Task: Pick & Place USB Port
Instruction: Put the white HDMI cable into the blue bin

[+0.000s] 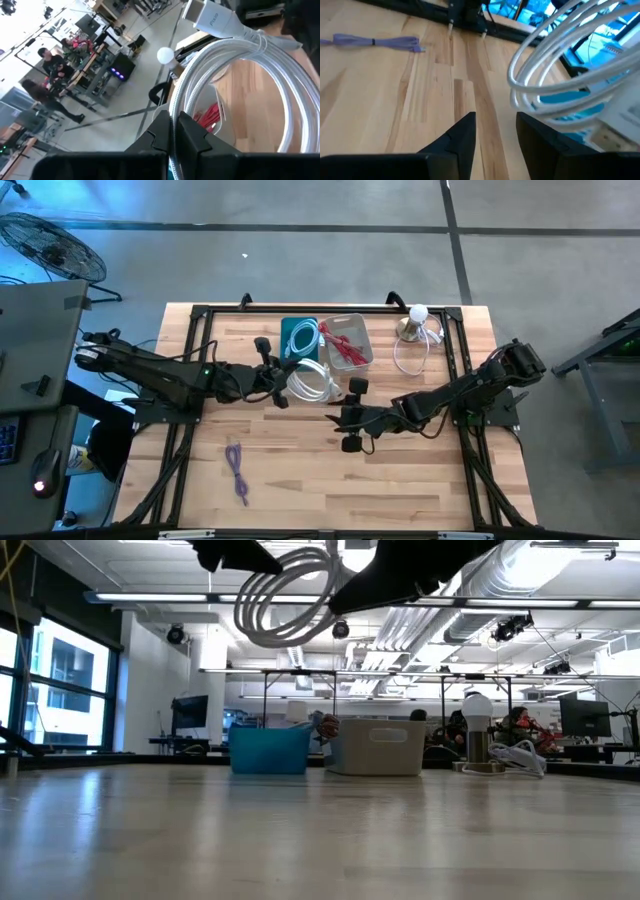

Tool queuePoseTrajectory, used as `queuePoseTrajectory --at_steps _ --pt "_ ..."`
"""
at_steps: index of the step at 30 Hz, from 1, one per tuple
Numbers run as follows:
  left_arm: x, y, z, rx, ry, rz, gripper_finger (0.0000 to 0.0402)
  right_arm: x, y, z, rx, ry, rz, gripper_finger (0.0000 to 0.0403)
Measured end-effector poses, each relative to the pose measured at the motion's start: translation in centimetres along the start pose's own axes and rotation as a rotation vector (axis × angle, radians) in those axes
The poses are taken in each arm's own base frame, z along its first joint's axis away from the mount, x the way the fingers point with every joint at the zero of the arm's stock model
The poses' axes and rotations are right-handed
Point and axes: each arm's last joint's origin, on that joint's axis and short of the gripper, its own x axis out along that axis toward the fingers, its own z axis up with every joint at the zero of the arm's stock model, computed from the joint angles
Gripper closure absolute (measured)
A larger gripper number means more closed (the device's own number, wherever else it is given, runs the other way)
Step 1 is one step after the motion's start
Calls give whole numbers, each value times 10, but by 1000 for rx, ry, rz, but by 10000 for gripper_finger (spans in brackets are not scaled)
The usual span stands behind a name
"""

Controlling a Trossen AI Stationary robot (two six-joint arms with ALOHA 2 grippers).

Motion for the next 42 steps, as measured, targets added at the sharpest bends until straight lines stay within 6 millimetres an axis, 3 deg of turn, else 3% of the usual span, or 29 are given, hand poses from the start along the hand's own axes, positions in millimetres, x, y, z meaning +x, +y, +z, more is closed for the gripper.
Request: queuePoseTrajectory --at_steps 12,35,39,42 --pt "0 -1 -1 8 5 -7 393 -1 -7 -10 32 87 -233 269" --pt "0 -2 0 3 -24 -56 394 16 -30 15 171 -157 150 270" --pt "0 -2 1 3 -27 -62 394 16 -30 14 163 -156 163 301" --pt "0 -2 1 3 -33 -72 394 18 -31 12 150 -141 191 366"
